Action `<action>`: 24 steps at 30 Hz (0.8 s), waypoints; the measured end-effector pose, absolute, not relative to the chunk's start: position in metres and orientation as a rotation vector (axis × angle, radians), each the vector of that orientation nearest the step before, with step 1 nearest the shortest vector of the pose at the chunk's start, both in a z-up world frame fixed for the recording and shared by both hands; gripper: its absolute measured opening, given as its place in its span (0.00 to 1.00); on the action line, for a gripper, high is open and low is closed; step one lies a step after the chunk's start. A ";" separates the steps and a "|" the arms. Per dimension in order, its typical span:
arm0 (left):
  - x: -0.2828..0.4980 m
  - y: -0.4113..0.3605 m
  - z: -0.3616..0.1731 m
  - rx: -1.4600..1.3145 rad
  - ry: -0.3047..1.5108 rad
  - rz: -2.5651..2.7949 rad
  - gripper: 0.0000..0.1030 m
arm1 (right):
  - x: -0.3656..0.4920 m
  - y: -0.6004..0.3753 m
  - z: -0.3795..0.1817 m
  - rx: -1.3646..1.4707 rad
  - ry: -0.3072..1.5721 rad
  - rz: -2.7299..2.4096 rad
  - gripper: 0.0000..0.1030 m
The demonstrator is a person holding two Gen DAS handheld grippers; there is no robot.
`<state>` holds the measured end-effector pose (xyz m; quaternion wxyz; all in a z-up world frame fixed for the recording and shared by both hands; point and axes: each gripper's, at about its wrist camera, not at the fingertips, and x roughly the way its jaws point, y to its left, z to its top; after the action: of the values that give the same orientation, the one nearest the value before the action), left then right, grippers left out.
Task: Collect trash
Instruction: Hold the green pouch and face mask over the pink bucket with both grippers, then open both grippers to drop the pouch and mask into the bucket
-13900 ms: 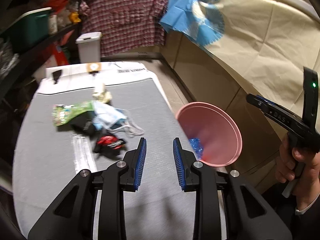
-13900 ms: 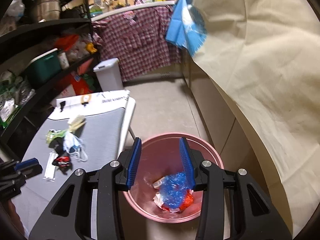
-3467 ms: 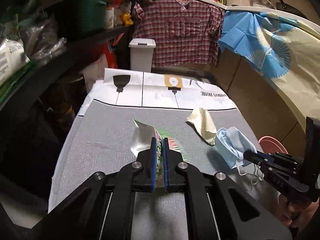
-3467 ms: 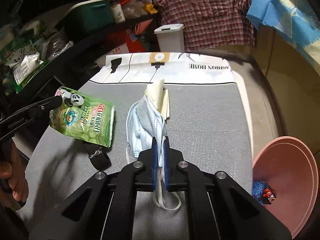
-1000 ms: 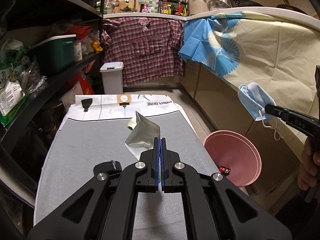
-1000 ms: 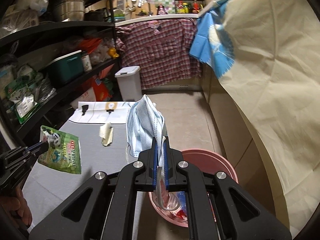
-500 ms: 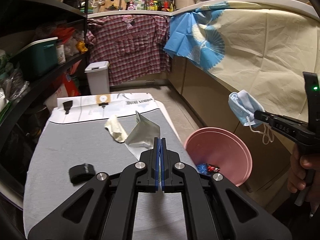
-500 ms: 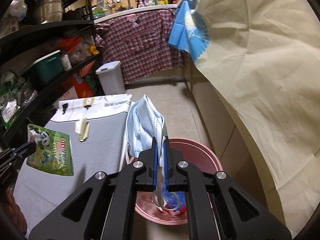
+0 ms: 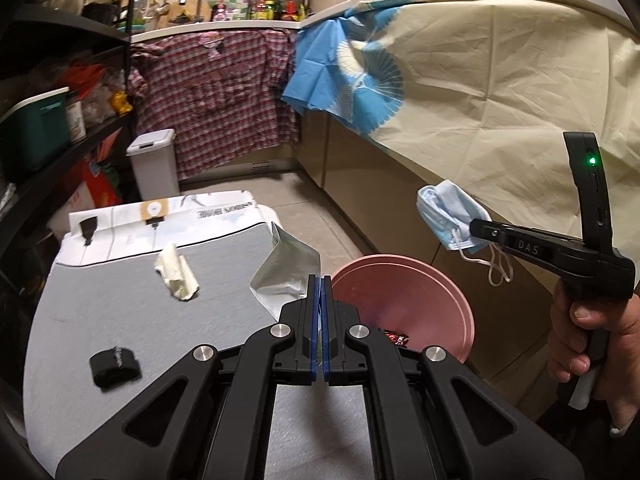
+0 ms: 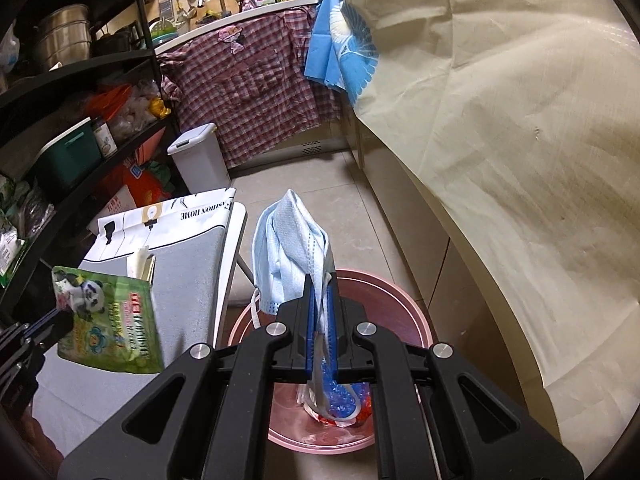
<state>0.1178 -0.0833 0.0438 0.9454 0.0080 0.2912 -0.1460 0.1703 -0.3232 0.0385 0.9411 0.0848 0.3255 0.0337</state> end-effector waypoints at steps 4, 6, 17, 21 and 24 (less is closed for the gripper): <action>0.128 -0.100 0.040 0.018 0.594 -0.326 0.01 | 0.173 -0.326 0.037 0.185 0.668 0.061 0.06; 0.134 -0.108 0.037 0.024 0.596 -0.340 0.01 | 0.175 -0.331 0.036 0.204 0.669 0.058 0.06; 0.173 -0.138 0.005 0.004 0.669 -0.376 0.01 | 0.190 -0.336 0.024 0.222 0.704 0.030 0.06; 0.187 -0.146 -0.007 0.000 0.698 -0.383 0.01 | 0.198 -0.336 0.017 0.213 0.724 0.022 0.06; 0.197 -0.153 -0.015 0.002 0.716 -0.390 0.01 | 0.204 -0.338 0.010 0.211 0.746 0.014 0.06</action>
<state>0.1970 -0.1530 -0.0148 0.9180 0.0012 0.3483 -0.1894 0.2043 -0.3375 0.0104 0.9258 0.1028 0.3638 0.0070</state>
